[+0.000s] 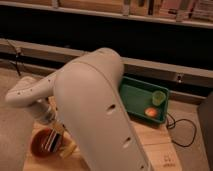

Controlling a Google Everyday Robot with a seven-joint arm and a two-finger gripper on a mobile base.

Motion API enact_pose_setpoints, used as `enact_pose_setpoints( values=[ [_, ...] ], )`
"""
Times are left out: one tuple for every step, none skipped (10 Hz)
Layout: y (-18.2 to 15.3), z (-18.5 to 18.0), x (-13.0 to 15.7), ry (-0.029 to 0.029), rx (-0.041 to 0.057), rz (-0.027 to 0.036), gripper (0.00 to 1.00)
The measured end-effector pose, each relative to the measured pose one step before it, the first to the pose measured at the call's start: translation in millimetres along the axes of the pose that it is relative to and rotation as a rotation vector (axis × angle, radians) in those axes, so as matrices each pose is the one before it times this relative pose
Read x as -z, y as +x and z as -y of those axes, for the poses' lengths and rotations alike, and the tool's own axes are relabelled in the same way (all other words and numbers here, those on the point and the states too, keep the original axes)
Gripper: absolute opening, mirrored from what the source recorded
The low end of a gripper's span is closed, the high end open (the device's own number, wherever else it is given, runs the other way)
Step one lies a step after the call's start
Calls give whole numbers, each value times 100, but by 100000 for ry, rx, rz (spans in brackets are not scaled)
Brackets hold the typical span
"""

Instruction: Wipe red bowl with eraser

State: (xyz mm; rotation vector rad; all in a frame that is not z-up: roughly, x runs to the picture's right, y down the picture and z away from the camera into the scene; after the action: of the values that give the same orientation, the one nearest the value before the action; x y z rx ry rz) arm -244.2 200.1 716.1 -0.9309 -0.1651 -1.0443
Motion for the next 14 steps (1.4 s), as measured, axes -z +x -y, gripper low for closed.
enact_pose_setpoints(
  values=[
    [-49,181,-306,-4827,484,-709,0],
    [417,-9,-463,-4739,-560,-390,0],
    [230,-23,-284,-2797,-462,-147,0],
    [109,-128,-125,-1131,-248,-179,0],
    [386,-274,-241,-1779,-732,-330,0],
    [-163,-117,-325,-2985,-440,-854,0],
    [-279,89,-151,-1138,28,-382,0],
    [-45,91,-173,-1840,-599,-938,0],
    [1032,-13,-144,-548,-2166,-1271,0],
    [402,106,-16,74,-798,-607,0],
    [0,0,0,0,0,0,0],
    [2608,748,-504,-1469,-3990,-4519,0],
    [953,143,-431,-1389,-160,-709,0],
    [816,281,-363,-1823,-45,-1081,0]
  ],
)
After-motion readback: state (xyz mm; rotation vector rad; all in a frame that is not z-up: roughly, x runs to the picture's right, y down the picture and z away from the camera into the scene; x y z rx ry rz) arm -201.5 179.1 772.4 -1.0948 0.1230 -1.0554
